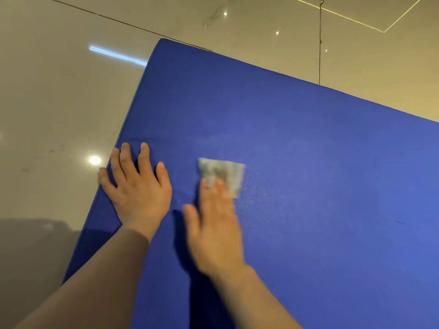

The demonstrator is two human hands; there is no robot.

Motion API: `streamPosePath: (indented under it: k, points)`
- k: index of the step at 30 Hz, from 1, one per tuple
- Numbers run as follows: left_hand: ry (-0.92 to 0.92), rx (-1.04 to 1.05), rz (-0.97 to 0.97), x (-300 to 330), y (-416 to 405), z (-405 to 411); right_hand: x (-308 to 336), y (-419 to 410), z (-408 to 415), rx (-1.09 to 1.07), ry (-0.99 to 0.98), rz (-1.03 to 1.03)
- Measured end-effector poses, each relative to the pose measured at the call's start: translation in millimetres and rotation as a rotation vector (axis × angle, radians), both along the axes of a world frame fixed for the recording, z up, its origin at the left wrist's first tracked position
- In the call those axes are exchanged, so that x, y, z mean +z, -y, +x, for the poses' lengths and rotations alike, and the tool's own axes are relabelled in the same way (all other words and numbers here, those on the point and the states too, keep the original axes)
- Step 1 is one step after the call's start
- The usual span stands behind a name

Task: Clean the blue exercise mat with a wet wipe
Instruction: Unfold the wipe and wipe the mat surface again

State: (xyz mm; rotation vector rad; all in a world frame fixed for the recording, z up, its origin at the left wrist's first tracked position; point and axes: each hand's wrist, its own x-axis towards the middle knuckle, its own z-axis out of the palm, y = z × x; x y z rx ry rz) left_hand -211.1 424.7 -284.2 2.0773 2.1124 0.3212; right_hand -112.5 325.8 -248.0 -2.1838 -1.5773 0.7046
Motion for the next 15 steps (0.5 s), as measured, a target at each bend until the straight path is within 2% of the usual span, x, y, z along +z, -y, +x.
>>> streamPosePath:
  k: [3, 5, 7, 9, 11, 13, 15]
  points:
    - [0.142, 0.014, -0.149, 11, -10, -4, 3, 2, -26, 0.253, -0.086, -0.042]
    - [0.342, -0.001, -0.189, 21, -13, -19, -4, 11, -5, 0.28, 0.074, 0.059]
    - [0.453, -0.057, -0.169, 30, -3, -44, -14, 25, 32, 0.118, 0.239, 0.091]
    - [0.374, -0.057, -0.15, 34, 25, -71, -16, 42, 73, -0.107, 0.317, -0.021]
    - [0.348, 0.014, -0.133, 36, 61, -91, -10, 56, 95, -0.263, 0.277, -0.17]
    - [0.37, 0.076, -0.14, 38, 92, -107, -4, 59, 85, -0.303, 0.199, -0.179]
    - [0.412, 0.128, -0.158, 40, 115, -120, 0, 57, 49, -0.195, 0.145, -0.141]
